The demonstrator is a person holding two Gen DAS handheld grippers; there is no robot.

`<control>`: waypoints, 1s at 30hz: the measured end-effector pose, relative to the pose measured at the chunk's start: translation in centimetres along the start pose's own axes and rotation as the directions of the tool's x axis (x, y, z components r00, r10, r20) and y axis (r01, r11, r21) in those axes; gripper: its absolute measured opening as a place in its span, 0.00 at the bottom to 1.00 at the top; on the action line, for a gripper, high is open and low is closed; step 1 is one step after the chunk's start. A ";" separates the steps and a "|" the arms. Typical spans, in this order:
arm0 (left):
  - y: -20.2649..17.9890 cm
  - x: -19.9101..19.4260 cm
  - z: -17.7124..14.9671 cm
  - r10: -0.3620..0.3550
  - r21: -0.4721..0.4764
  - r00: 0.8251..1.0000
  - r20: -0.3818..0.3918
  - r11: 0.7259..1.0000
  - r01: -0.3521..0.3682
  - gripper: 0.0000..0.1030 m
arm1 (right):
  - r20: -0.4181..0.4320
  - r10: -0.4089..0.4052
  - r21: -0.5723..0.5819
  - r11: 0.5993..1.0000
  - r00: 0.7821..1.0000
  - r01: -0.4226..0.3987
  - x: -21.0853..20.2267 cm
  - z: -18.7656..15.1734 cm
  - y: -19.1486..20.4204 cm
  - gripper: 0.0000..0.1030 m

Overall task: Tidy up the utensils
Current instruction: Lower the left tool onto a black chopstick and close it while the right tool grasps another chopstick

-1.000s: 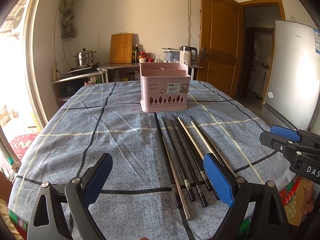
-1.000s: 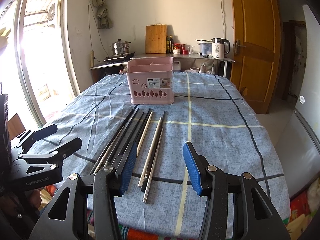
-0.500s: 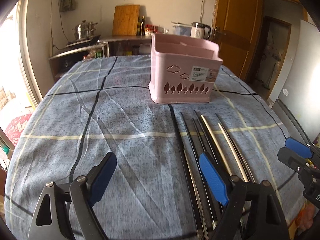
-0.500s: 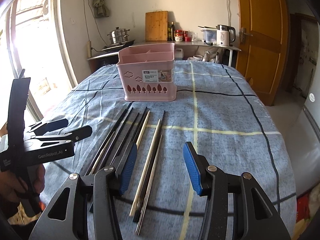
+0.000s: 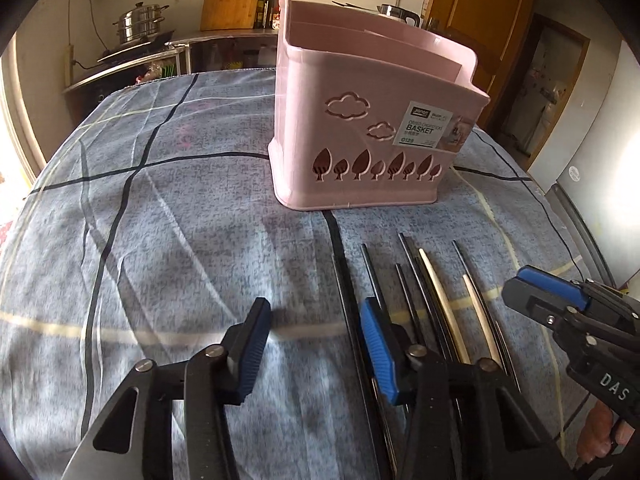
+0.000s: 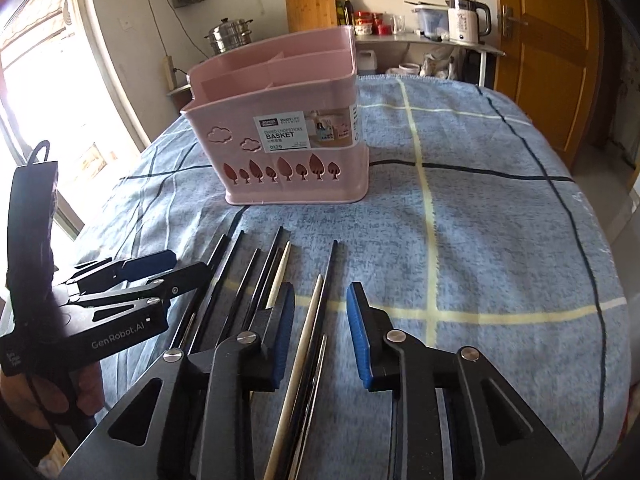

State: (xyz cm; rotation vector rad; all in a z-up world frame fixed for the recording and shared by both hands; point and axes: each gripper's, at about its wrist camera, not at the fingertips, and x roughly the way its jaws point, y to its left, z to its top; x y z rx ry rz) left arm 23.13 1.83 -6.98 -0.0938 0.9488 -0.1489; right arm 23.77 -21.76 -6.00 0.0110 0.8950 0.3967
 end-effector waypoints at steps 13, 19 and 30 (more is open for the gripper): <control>-1.1 0.9 0.9 0.014 0.063 1.000 -0.024 0.998 -0.013 0.22 | -0.093 -0.005 0.034 0.999 0.996 0.009 4.0 1.8 -1.0 0.14; -1.9 1.2 1.2 0.068 0.101 0.997 -0.030 0.993 -0.065 0.10 | -0.119 -0.023 0.009 1.000 0.993 0.024 4.4 2.3 -0.2 0.05; -0.9 -1.0 2.6 -0.023 0.047 0.999 -0.026 0.999 0.024 0.05 | -0.080 0.006 0.020 1.000 0.997 -0.005 2.7 3.7 -0.3 0.05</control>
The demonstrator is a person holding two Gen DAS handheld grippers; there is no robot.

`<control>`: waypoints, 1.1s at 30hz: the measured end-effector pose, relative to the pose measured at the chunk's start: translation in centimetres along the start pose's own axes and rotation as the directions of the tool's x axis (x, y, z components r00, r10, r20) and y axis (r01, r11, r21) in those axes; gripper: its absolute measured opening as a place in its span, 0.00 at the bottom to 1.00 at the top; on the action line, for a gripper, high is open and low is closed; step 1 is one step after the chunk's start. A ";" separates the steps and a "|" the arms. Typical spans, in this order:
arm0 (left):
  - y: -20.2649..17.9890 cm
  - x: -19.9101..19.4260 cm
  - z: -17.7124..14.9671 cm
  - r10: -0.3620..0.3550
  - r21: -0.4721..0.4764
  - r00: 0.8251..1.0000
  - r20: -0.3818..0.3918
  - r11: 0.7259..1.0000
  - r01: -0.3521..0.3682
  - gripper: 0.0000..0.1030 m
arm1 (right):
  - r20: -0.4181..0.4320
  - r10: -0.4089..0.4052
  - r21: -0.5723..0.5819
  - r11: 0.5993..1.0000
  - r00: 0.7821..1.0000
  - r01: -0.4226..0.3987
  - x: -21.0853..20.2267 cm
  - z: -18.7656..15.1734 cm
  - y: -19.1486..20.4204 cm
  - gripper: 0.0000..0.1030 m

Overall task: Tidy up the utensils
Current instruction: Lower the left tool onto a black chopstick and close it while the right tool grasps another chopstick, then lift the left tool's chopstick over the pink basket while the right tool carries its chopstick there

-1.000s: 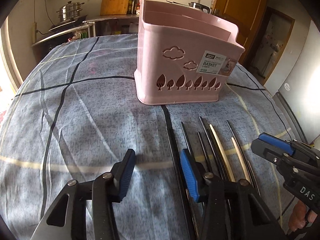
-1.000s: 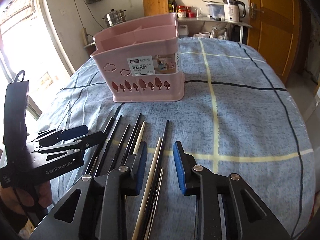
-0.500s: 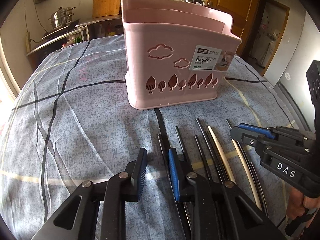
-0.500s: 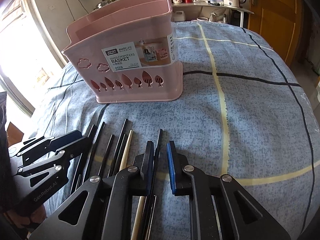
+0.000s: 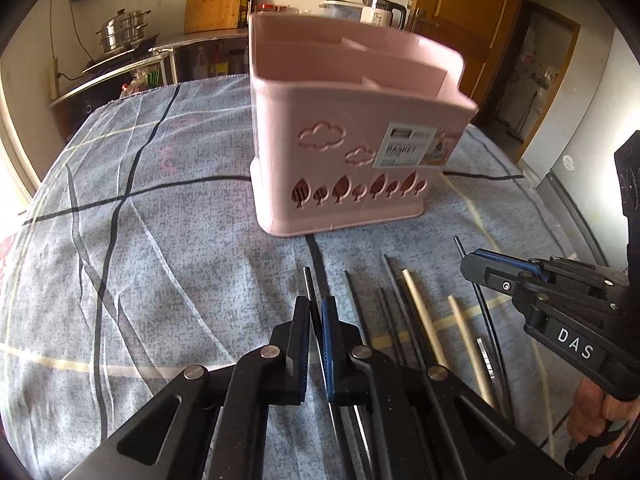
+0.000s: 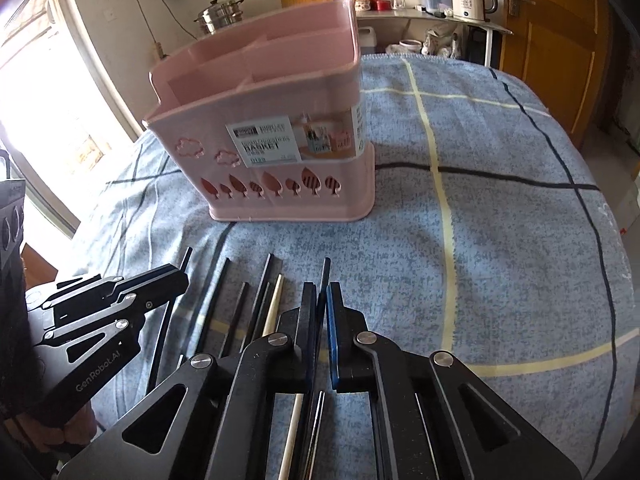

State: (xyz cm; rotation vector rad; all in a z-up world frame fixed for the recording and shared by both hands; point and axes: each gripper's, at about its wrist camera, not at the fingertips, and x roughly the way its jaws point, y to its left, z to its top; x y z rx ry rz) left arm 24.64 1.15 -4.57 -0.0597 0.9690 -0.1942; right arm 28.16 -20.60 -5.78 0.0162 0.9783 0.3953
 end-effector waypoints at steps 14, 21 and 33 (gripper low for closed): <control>-1.4 -9.8 3.1 -0.046 0.060 0.986 0.161 0.998 0.036 0.04 | 0.171 0.042 -0.034 0.999 0.984 -0.036 -8.3 2.9 1.3 0.04; -2.3 -14.3 4.2 -0.044 0.087 0.970 0.239 0.996 0.024 0.04 | 0.250 0.047 -0.061 0.998 0.967 -0.033 -12.3 3.6 2.2 0.04; -2.8 -18.2 6.1 -0.056 0.111 0.949 0.310 0.994 0.022 0.04 | 0.344 0.048 -0.107 0.994 0.938 -0.011 -16.7 5.1 3.1 0.04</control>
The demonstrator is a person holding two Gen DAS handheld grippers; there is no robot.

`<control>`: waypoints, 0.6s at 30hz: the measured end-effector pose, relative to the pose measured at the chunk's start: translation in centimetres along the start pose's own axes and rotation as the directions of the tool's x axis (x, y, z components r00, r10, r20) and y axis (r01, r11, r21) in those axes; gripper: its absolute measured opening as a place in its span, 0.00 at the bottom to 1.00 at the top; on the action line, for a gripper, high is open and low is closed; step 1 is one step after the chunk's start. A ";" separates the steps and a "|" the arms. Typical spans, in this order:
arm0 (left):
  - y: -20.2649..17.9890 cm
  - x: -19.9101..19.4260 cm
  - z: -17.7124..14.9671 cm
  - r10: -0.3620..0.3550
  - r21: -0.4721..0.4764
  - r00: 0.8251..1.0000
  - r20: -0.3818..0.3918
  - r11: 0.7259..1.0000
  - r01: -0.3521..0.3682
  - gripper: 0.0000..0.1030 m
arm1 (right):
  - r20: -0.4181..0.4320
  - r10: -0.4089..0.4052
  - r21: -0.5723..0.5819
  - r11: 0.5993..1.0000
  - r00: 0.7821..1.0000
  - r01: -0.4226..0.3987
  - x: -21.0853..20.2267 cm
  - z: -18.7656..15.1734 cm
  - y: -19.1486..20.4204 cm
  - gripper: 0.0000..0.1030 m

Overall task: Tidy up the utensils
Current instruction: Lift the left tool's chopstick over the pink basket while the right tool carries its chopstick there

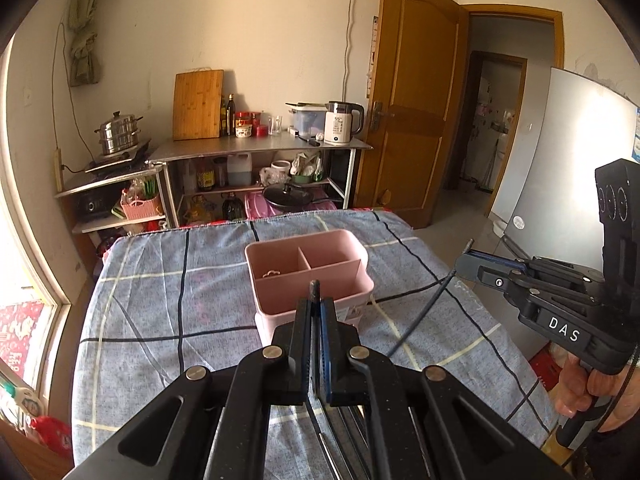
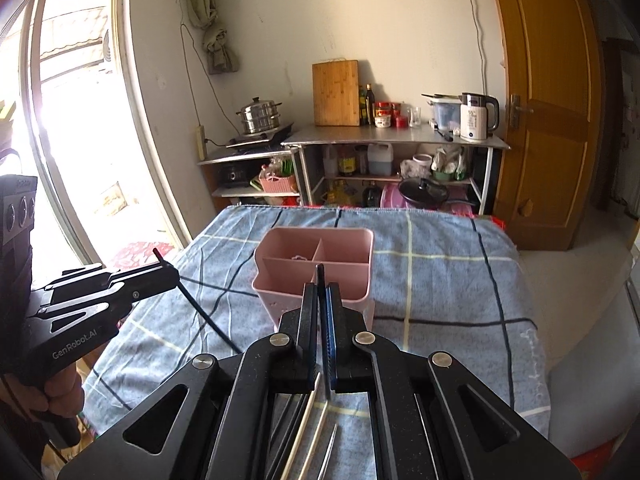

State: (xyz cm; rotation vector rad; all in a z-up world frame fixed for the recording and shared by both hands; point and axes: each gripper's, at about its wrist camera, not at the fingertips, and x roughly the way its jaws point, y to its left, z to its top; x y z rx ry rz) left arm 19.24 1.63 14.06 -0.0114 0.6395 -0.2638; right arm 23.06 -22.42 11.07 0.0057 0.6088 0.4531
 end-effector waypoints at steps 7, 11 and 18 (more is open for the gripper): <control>0.4 -0.4 2.4 -0.016 -0.009 1.000 0.013 1.000 0.016 0.04 | 0.033 0.003 -0.020 1.000 0.999 -0.002 -0.7 1.7 0.4 0.03; 0.7 -0.7 4.4 -0.025 -0.016 0.999 0.026 1.000 0.025 0.04 | 0.051 0.015 -0.028 1.000 0.999 -0.014 -0.9 3.1 0.6 0.03; 1.1 -1.9 8.1 -0.038 -0.018 0.996 0.075 0.999 0.039 0.04 | 0.111 0.032 -0.037 0.999 0.993 -0.028 -1.5 6.5 0.8 0.03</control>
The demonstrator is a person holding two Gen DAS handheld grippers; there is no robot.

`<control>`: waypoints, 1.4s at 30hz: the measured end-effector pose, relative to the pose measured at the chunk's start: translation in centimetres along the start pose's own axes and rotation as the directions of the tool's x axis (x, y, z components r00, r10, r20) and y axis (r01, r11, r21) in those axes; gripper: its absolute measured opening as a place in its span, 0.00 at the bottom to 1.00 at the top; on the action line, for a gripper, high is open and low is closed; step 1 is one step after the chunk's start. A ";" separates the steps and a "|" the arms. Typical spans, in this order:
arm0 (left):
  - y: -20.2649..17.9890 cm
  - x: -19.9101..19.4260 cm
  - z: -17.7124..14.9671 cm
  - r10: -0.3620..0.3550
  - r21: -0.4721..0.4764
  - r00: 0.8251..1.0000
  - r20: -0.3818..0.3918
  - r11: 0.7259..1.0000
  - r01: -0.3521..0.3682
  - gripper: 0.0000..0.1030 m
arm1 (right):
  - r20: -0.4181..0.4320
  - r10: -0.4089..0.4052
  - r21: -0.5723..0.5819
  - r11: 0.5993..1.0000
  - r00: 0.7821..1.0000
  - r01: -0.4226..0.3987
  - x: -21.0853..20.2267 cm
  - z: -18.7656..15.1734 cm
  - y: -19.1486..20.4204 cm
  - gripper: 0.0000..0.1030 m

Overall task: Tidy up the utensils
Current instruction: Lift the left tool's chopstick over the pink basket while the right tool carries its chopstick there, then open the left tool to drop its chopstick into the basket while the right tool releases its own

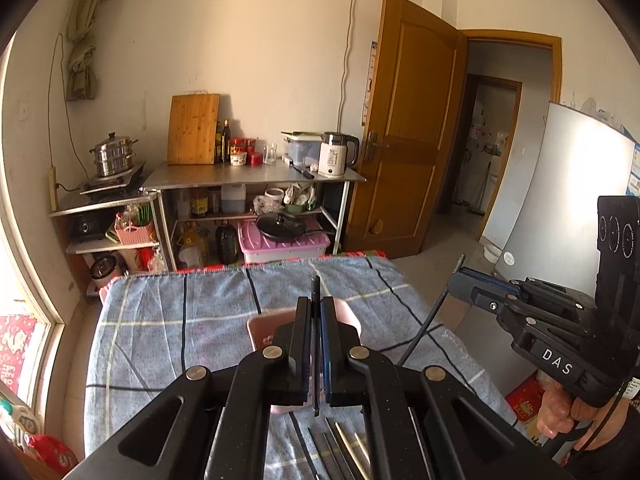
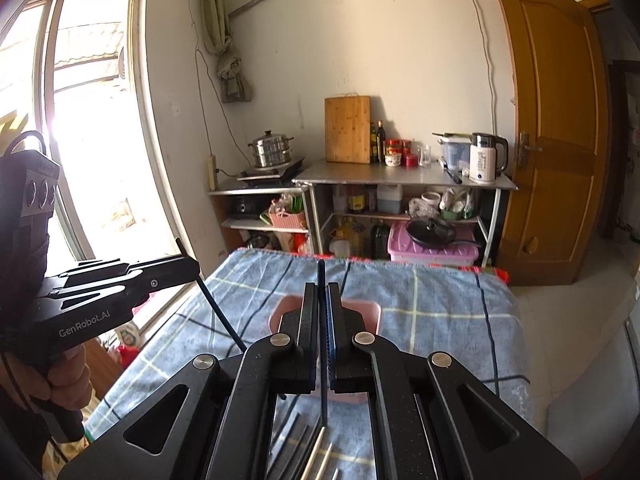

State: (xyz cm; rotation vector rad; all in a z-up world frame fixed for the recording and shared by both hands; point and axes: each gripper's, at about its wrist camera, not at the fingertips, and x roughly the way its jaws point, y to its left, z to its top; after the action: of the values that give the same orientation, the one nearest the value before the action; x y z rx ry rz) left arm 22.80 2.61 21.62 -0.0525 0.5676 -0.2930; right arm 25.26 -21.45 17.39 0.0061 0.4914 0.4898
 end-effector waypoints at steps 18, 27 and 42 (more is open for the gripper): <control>3.9 6.6 2.9 0.054 -0.054 0.997 -0.045 0.997 -0.057 0.04 | 0.003 0.024 0.032 0.999 1.000 -0.024 6.3 2.8 0.4 0.03; 5.6 11.2 -0.7 0.056 -0.070 0.987 -0.149 0.995 -0.067 0.04 | -0.121 0.022 0.060 0.998 0.992 -0.014 10.8 -0.2 -0.9 0.03; 7.5 7.5 -1.6 0.093 -0.136 0.994 -0.051 0.986 -0.099 0.15 | -0.101 0.018 0.072 0.997 0.995 -0.011 8.1 -1.1 -2.0 0.14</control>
State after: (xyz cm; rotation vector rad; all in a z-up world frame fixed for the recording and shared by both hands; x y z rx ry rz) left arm 29.90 7.71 15.34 -0.1526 0.6325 -0.1607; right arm 31.88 -19.73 12.50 0.0532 0.6089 0.4886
